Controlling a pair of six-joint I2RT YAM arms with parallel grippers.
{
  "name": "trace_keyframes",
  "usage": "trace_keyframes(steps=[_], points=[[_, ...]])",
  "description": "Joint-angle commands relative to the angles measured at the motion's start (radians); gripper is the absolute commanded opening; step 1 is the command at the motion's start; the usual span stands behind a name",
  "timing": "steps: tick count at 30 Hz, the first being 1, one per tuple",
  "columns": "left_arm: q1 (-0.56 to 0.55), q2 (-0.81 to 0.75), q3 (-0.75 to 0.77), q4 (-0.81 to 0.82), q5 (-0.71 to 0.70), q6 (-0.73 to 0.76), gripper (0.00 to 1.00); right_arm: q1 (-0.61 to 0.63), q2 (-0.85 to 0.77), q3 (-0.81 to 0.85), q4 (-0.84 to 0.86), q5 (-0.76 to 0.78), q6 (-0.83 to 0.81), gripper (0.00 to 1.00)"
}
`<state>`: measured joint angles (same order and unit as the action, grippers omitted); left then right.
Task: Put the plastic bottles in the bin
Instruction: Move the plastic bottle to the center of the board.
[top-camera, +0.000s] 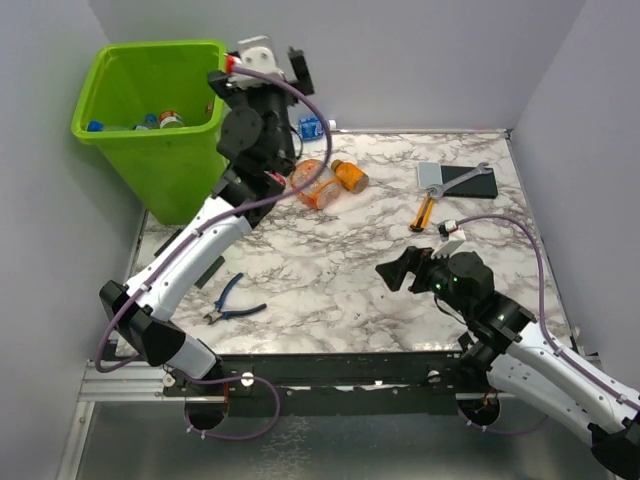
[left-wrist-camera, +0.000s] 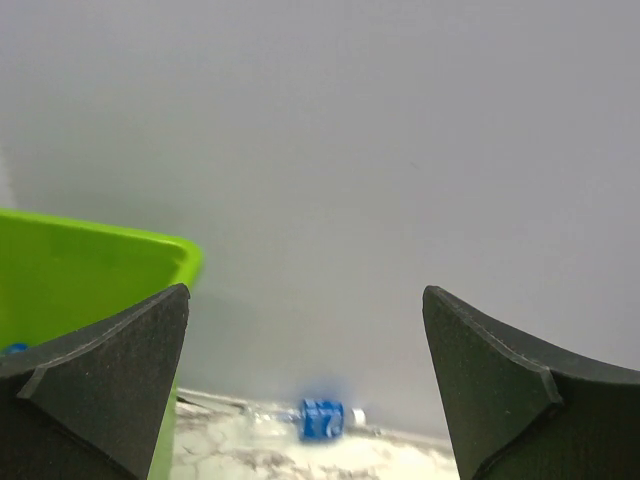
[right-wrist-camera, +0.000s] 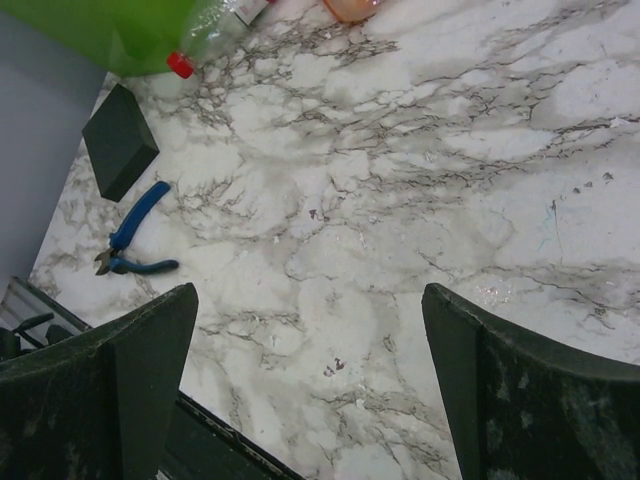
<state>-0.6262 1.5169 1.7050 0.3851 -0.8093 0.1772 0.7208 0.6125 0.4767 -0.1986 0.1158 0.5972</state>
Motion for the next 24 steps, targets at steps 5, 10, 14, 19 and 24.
trace_keyframes(steps=[5, 10, 14, 19, 24], points=[[-0.289, -0.142, -0.313, -0.077, 0.236, 0.328, 0.99, 0.008, 0.110, 0.079, 0.060, 0.130, -0.005, 0.98], [-0.292, -0.292, -0.592, -0.144, 0.370, 0.164, 0.99, 0.007, 0.210, 0.129, 0.033, 0.215, -0.001, 0.98], [-0.291, -0.344, -0.752, -0.169, 0.357, 0.023, 0.99, 0.007, 0.271, 0.150, 0.049, 0.241, 0.008, 0.98], [-0.279, -0.380, -0.873, -0.182, 0.346, -0.120, 0.99, 0.007, 0.364, 0.194, 0.060, 0.226, 0.021, 0.98], [-0.236, -0.369, -0.918, -0.220, 0.321, -0.173, 0.99, 0.006, 0.463, 0.207, 0.099, 0.207, 0.037, 0.98]])
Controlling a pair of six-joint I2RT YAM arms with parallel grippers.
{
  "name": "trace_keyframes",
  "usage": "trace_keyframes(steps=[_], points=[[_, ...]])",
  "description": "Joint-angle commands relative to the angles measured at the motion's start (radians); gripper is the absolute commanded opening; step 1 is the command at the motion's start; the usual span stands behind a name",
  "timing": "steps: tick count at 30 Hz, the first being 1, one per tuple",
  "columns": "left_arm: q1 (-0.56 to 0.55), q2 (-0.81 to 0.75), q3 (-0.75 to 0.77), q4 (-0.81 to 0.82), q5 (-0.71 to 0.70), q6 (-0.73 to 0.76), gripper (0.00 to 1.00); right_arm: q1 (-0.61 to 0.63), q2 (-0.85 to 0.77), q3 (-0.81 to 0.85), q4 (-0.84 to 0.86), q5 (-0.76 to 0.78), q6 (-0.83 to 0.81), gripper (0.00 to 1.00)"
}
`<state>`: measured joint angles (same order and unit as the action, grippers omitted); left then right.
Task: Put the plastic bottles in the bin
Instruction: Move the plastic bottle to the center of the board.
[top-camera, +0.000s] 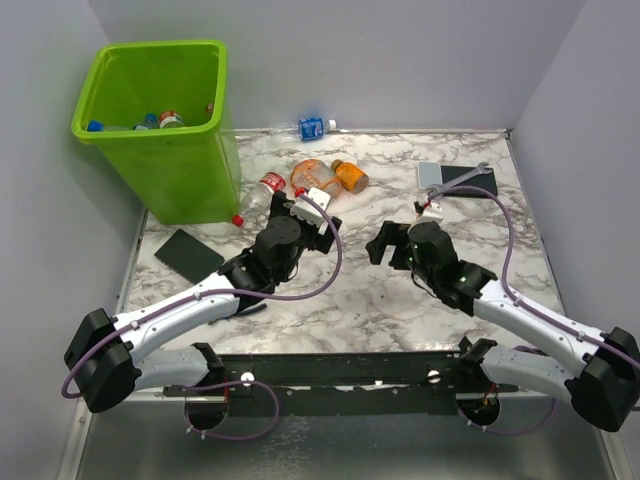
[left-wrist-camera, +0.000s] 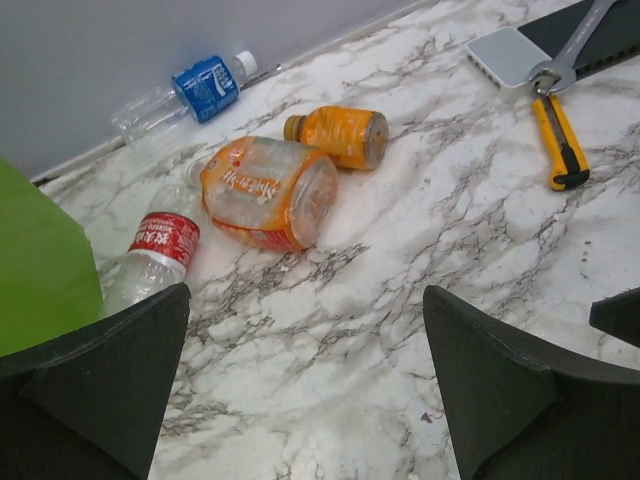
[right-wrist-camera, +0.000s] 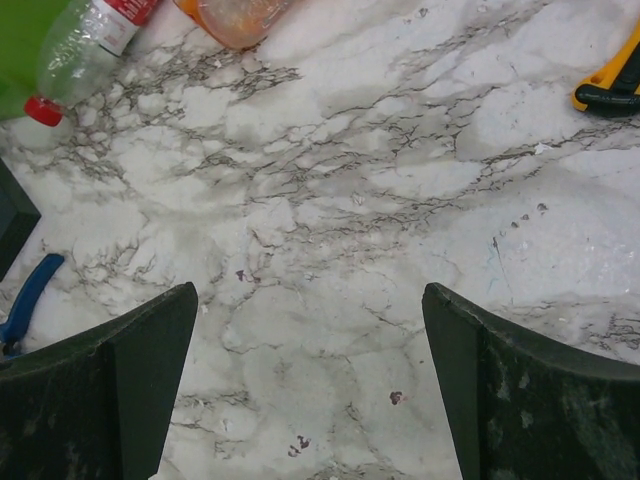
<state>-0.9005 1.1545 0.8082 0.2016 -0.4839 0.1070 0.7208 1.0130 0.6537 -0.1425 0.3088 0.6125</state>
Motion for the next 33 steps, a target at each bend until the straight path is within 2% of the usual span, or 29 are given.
trace_keyframes(steps=[1, 4, 6, 11, 17, 25, 33], points=[[0.049, 0.006, -0.014, -0.052, -0.022, -0.136, 0.99, 0.006, 0.091, 0.040, 0.043, 0.021, 0.025, 0.98], [0.084, 0.043, 0.005, -0.103, -0.053, -0.209, 0.99, -0.018, 0.192, 0.098, 0.013, 0.051, 0.043, 0.98], [0.101, 0.058, -0.001, -0.113, -0.051, -0.255, 0.99, -0.077, 0.272, 0.148, -0.002, 0.011, 0.072, 0.97], [0.117, 0.080, -0.008, -0.124, -0.042, -0.324, 0.99, -0.255, 0.442, 0.207, 0.121, -0.207, 0.146, 0.95], [0.118, 0.063, -0.023, -0.127, -0.076, -0.345, 0.99, -0.320, 0.640, 0.356, 0.217, -0.233, 0.158, 0.93], [0.113, 0.031, -0.036, -0.119, -0.098, -0.374, 0.99, -0.338, 0.944, 0.724, 0.225, -0.155, 0.005, 0.94], [0.096, 0.027, -0.040, -0.116, -0.112, -0.357, 0.99, -0.364, 1.241, 1.115, 0.075, -0.230, -0.212, 0.94]])
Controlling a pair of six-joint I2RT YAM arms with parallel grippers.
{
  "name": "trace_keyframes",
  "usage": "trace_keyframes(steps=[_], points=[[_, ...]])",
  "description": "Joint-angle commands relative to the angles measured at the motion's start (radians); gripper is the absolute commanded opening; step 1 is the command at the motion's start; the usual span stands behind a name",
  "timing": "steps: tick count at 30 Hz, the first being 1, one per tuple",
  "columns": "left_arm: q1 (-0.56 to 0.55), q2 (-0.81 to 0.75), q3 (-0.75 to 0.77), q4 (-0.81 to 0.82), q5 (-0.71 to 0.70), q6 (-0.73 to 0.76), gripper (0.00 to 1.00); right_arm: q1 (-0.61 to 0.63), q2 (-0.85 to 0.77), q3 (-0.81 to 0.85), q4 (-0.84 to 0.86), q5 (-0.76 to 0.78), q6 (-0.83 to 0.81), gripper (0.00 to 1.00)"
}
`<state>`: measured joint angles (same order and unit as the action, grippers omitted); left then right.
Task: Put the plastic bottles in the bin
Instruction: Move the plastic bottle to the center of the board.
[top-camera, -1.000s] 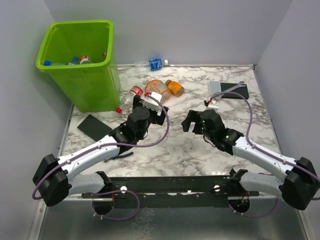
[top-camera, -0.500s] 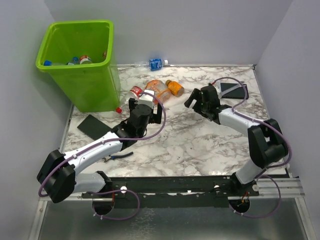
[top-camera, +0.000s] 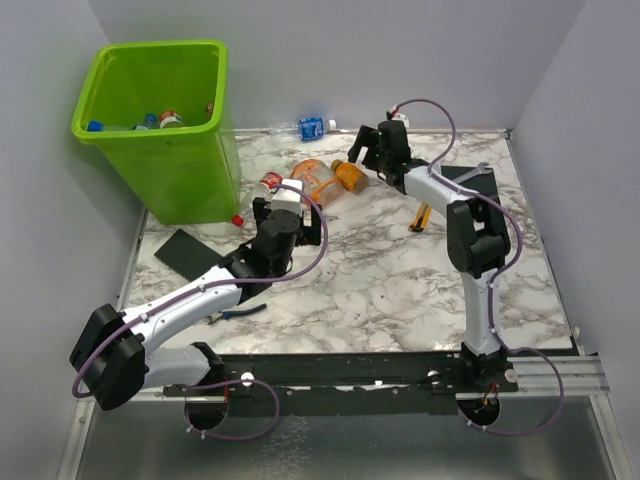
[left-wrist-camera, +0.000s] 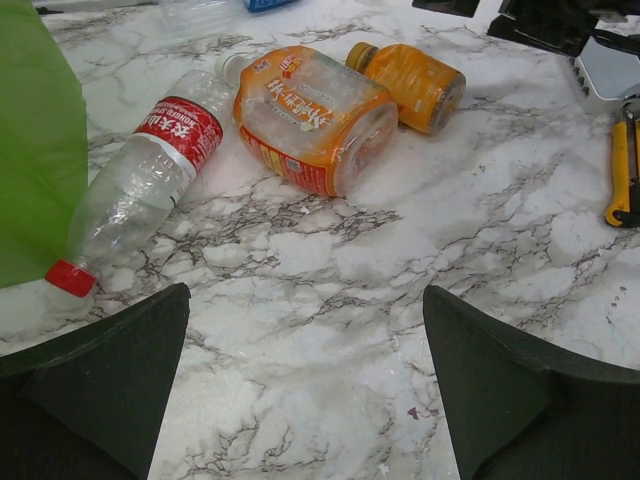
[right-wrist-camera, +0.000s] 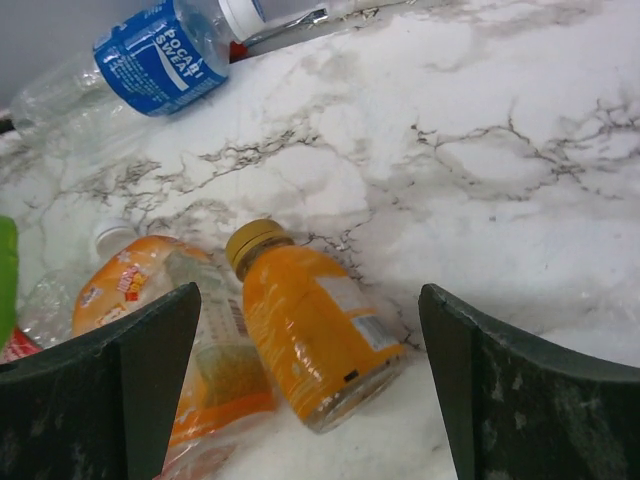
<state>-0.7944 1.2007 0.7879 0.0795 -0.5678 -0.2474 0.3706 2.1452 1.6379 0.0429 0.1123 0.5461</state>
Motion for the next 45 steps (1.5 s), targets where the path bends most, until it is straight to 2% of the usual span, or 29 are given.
trace_keyframes(steps=[1, 5, 8, 14, 20, 24, 28, 33, 37, 42, 45], points=[[-0.012, -0.021, -0.019, 0.005, -0.029, -0.001, 0.99, -0.017, 0.132, 0.161, -0.127, -0.048, -0.167, 0.94], [-0.014, -0.023, -0.018, 0.006, -0.030, 0.005, 0.99, -0.020, 0.199, 0.245, -0.188, -0.079, -0.252, 0.93], [-0.014, -0.019, -0.018, 0.006, -0.023, 0.003, 0.99, -0.019, 0.214, 0.249, -0.204, -0.121, -0.277, 0.91], [-0.014, 0.002, -0.010, 0.002, 0.000, -0.004, 0.99, -0.019, 0.223, 0.216, -0.200, -0.222, -0.248, 0.84], [-0.014, -0.007, -0.013, 0.002, -0.004, -0.004, 0.99, -0.018, 0.101, -0.010, -0.118, -0.209, -0.138, 0.63], [-0.015, -0.009, -0.010, 0.002, 0.010, -0.011, 0.99, -0.018, -0.047, -0.204, -0.073, -0.173, -0.059, 0.59], [-0.015, -0.007, -0.010, 0.003, 0.024, -0.022, 0.99, -0.015, -0.215, -0.429, 0.015, -0.176, 0.045, 0.65], [-0.016, 0.008, -0.007, 0.002, 0.048, -0.035, 0.99, 0.010, -0.352, -0.567, -0.030, -0.191, 0.065, 0.82], [-0.020, 0.010, -0.005, -0.001, 0.058, -0.034, 0.99, 0.010, -0.386, -0.562, -0.201, -0.206, -0.022, 0.93], [-0.022, 0.007, -0.003, -0.003, 0.071, -0.034, 0.99, 0.012, -0.373, -0.523, -0.330, -0.251, -0.125, 0.99], [-0.023, 0.007, -0.001, -0.005, 0.082, -0.035, 0.99, 0.031, -0.327, -0.467, -0.427, -0.211, -0.163, 1.00]])
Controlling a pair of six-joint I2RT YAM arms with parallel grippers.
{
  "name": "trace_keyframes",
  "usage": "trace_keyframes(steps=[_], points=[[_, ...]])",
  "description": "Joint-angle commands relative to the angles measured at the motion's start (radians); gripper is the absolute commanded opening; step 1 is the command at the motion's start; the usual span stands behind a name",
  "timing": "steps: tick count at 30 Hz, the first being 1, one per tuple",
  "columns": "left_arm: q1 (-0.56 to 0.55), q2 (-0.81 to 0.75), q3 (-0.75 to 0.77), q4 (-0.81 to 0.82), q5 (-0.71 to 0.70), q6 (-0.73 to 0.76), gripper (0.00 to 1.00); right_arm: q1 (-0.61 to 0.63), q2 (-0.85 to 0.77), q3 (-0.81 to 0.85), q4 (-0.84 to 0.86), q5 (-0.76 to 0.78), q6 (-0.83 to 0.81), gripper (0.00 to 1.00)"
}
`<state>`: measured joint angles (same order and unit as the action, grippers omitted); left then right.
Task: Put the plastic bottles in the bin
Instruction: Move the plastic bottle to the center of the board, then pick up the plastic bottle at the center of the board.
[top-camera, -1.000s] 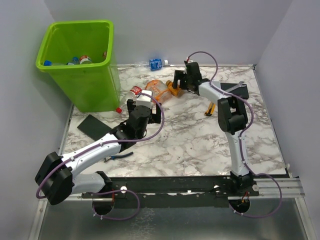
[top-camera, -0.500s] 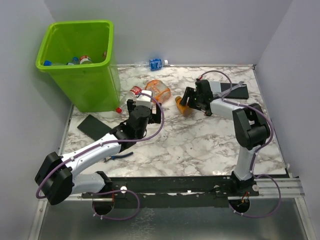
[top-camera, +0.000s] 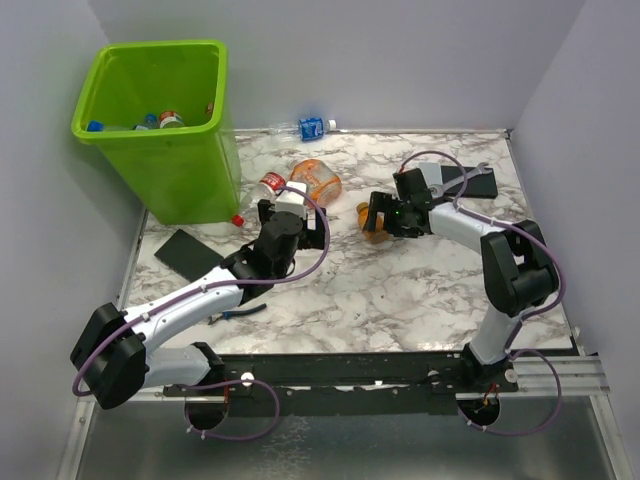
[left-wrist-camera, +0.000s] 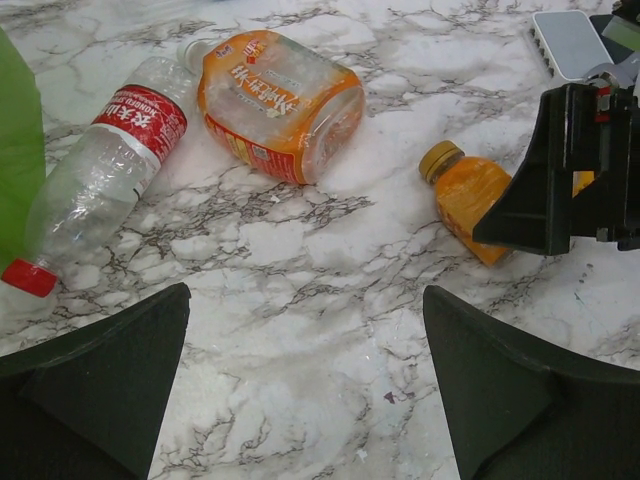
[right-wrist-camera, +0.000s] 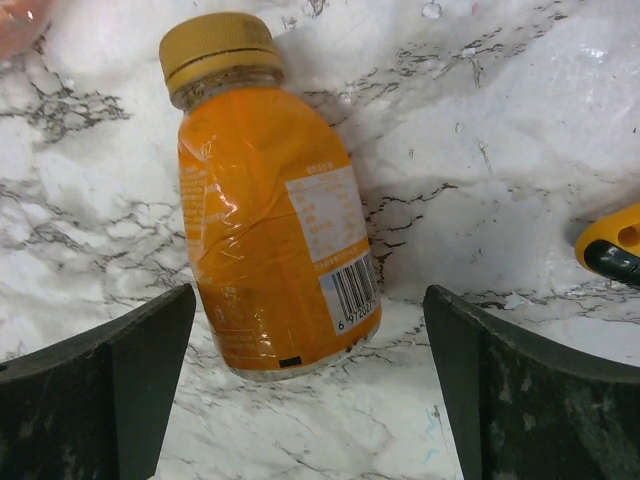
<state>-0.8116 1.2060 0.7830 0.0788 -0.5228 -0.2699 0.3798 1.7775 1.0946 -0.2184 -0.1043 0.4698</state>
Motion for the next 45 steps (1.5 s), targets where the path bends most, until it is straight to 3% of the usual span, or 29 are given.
trace_keyframes(steps=[1, 9, 14, 18, 21, 26, 30, 33, 37, 45], points=[[-0.007, -0.001, 0.006, -0.006, 0.037, -0.013, 0.99, 0.030, 0.051, 0.087, -0.183, 0.032, -0.094, 1.00], [-0.018, -0.019, 0.009, -0.016, 0.016, -0.001, 0.99, 0.047, 0.126, 0.148, -0.223, 0.137, -0.157, 0.86], [-0.025, -0.028, 0.008, -0.020, 0.004, 0.006, 0.99, 0.050, 0.166, 0.169, -0.220, 0.121, -0.168, 0.63], [-0.033, -0.037, 0.007, -0.020, -0.015, 0.015, 0.99, 0.061, 0.104, 0.092, -0.131, 0.084, -0.157, 0.48], [-0.036, -0.043, 0.005, -0.019, -0.026, 0.010, 0.99, 0.071, -0.035, -0.038, 0.000, 0.028, -0.150, 0.40], [-0.035, -0.087, -0.041, 0.078, 0.030, -0.054, 0.99, 0.122, -0.416, -0.392, 0.417, -0.128, -0.105, 0.36], [-0.021, -0.112, -0.033, 0.172, 0.238, -0.186, 0.99, 0.180, -0.649, -0.587, 0.659, -0.229, -0.039, 0.34], [-0.013, -0.109, -0.028, 0.294, 0.407, -0.289, 0.99, 0.194, -0.757, -0.677, 0.773, -0.257, 0.023, 0.32], [-0.010, -0.090, -0.024, 0.422, 0.509, -0.383, 0.99, 0.197, -0.874, -0.774, 0.894, -0.261, 0.088, 0.32], [-0.008, -0.022, -0.001, 0.495, 0.691, -0.427, 0.96, 0.198, -0.953, -0.823, 0.937, -0.276, 0.117, 0.31]])
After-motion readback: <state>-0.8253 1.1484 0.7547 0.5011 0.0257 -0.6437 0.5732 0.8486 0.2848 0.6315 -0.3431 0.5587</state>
